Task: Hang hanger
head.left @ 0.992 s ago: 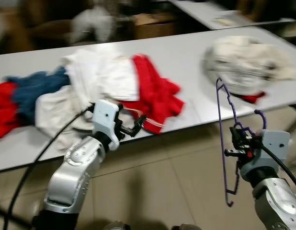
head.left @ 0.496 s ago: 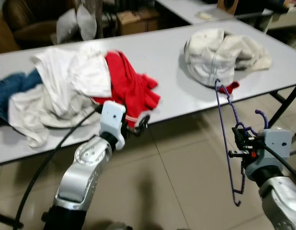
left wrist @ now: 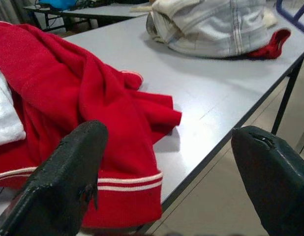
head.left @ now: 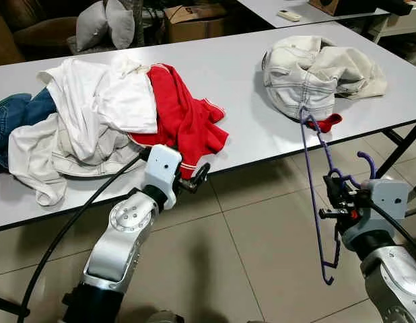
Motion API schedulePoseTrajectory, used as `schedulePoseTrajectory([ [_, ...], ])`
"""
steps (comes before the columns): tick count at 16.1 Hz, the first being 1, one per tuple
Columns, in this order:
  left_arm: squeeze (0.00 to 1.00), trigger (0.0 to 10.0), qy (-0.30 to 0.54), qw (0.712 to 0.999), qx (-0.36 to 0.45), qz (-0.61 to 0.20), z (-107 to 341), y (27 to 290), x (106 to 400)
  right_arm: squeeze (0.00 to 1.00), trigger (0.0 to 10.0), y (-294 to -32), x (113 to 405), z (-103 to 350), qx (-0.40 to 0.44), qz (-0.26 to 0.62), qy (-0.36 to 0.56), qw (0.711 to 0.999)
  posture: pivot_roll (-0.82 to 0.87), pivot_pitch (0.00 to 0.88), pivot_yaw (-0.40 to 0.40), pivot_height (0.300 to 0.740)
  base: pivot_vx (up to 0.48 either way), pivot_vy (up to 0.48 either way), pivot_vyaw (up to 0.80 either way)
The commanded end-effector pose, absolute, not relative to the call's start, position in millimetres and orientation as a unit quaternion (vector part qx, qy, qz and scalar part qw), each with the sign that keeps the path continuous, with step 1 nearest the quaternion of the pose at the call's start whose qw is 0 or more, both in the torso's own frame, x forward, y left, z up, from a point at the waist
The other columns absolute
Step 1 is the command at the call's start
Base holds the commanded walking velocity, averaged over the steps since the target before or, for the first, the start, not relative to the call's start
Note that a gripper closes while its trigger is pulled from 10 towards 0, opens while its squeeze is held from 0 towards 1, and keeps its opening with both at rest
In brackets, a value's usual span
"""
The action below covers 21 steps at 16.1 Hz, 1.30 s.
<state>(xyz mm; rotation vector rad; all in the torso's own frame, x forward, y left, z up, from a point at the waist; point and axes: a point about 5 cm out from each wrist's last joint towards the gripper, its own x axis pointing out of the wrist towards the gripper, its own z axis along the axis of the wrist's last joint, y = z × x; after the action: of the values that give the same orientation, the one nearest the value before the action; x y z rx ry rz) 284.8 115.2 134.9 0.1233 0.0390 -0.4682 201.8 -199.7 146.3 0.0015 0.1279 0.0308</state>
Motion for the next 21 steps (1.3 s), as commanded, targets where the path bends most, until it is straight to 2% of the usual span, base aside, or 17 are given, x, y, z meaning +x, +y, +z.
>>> schedulePoseTrajectory([
  [1,0.52,10.0,0.016,0.973,0.049,-0.224,135.7,119.4,284.8,0.0,10.0,-200.2,200.6,147.1,0.006,0.015,0.057,0.998,-0.12,0.053,0.008,0.74,0.0,0.0,0.0],
  [6,0.54,10.0,0.011,0.978,0.042,-0.203,133.8,129.2,276.9,0.0,10.0,-191.0,207.1,148.0,0.018,0.035,0.047,0.998,-0.1,0.045,0.002,0.74,0.112,0.0,0.0],
  [10,0.54,10.0,0.014,0.979,0.046,-0.197,132.4,136.3,274.2,0.0,10.0,-187.7,208.6,146.0,-0.023,0.052,0.051,0.997,-0.1,0.036,0.005,0.74,0.292,0.0,0.0],
  [13,0.54,10.0,0.014,0.978,0.048,-0.201,132.6,135.4,274.9,0.0,10.0,-186.6,207.4,143.9,-0.023,0.051,0.052,0.997,-0.1,0.034,0.011,0.74,0.296,0.0,0.66],
  [16,0.54,10.0,0.018,0.973,0.055,-0.223,131.6,131.7,273.5,0.0,10.0,-187.7,204.5,143.2,0.008,0.039,0.045,0.998,-0.1,0.036,0.018,0.74,0.291,0.0,0.0],
  [17,0.51,10.0,0.018,0.968,0.055,-0.243,130.9,130.1,271.0,0.0,10.0,-187.4,202.7,142.6,0.012,0.037,0.046,0.998,-0.1,0.036,0.018,0.74,0.0,0.0,0.0],
  [21,0.51,10.0,0.016,0.958,0.07,-0.277,130.8,131.4,266.9,0.0,10.0,-188.5,199.2,140.0,0.029,0.031,0.053,0.998,-0.09,0.044,0.027,0.74,0.0,0.0,0.0],
])
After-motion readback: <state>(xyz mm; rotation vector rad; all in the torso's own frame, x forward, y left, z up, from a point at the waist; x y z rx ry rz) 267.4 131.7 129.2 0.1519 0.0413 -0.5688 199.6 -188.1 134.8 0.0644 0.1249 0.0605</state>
